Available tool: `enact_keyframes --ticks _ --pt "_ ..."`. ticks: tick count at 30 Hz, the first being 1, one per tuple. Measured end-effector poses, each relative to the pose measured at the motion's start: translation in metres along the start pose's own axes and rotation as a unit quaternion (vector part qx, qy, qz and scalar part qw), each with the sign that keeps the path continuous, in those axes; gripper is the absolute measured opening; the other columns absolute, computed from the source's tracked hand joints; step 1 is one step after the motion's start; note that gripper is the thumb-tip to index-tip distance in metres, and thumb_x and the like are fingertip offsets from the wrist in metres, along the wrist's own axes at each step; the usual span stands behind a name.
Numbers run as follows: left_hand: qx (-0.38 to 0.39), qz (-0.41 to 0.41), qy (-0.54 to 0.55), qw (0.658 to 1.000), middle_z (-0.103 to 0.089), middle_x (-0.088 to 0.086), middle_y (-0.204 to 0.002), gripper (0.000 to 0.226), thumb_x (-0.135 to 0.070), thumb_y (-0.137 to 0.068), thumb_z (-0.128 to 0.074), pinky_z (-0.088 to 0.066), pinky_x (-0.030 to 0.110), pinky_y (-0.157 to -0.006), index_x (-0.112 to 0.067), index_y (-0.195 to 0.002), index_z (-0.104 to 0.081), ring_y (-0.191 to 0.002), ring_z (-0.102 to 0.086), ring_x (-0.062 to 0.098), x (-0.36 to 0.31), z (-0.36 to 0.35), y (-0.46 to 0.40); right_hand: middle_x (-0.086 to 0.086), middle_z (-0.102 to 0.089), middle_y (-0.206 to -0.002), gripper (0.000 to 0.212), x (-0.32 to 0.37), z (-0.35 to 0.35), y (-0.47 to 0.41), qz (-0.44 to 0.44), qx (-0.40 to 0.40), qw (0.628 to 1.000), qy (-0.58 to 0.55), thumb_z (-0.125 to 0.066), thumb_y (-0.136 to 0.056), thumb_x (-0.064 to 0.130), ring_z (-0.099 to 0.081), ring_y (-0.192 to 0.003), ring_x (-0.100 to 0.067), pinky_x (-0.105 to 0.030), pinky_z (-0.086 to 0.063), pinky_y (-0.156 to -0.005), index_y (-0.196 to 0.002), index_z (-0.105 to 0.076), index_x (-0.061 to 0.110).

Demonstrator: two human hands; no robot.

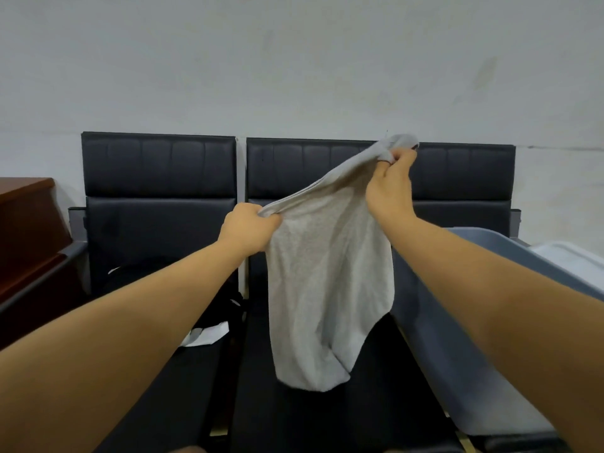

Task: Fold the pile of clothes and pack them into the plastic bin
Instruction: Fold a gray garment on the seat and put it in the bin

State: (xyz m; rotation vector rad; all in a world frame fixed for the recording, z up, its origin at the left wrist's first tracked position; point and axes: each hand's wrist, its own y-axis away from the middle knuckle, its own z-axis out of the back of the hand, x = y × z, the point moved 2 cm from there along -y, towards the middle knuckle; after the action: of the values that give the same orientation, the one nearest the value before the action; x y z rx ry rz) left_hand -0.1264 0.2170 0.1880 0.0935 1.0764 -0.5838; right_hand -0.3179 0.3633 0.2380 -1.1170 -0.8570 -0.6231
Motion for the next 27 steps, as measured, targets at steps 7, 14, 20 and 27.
enact_keyframes --ticks 7,14,20,27 --pt "0.039 0.05 0.241 0.969 -0.062 0.016 -0.101 0.04 -0.026 -0.093 -0.071 -0.063 0.034 -0.067 0.008 -0.114 -0.066 -0.093 -0.069 0.026 -0.002 -0.005 0.011 0.01 -0.038 -0.118 0.029 0.01 0.0 0.02 0.154 -0.043 0.987 -0.015 -0.042 -0.108 0.028 -0.048 -0.109 -0.013 -0.019 -0.043 -0.086 -0.131 -0.035 0.011" --pt "-0.143 -0.084 0.074 0.983 -0.053 0.008 -0.062 0.048 -0.046 -0.098 -0.057 -0.05 0.032 -0.04 -0.013 -0.064 -0.047 -0.046 -0.06 0.021 -0.031 0.0 0.044 -0.008 -0.049 -0.136 0.041 0.032 0.0 0.017 0.281 -0.049 0.956 0.063 -0.046 -0.105 0.035 -0.05 -0.122 -0.022 -0.034 -0.042 -0.097 -0.136 -0.038 0.011" --pt "-0.215 -0.054 0.089 0.971 -0.045 -0.001 -0.056 0.049 -0.042 -0.098 -0.055 -0.032 0.028 -0.048 -0.017 -0.059 -0.041 -0.049 -0.038 0.012 -0.006 -0.017 0.025 -0.008 -0.05 -0.133 0.046 0.009 -0.028 -0.001 0.308 -0.02 0.945 0.109 -0.05 -0.102 0.036 -0.051 -0.118 -0.019 -0.031 -0.041 -0.098 -0.137 -0.037 0.008" --pt "-0.169 0.044 0.054 0.983 -0.049 0.0 -0.06 0.042 -0.039 -0.097 -0.057 -0.038 0.028 -0.049 -0.015 -0.063 -0.047 -0.053 -0.049 0.017 0.1 -0.067 -0.039 -0.01 -0.047 -0.139 0.046 -0.129 -0.12 -0.018 0.224 0.112 0.951 0.183 -0.052 -0.102 0.043 -0.05 -0.122 -0.022 -0.026 -0.036 -0.098 -0.138 -0.037 0.019"
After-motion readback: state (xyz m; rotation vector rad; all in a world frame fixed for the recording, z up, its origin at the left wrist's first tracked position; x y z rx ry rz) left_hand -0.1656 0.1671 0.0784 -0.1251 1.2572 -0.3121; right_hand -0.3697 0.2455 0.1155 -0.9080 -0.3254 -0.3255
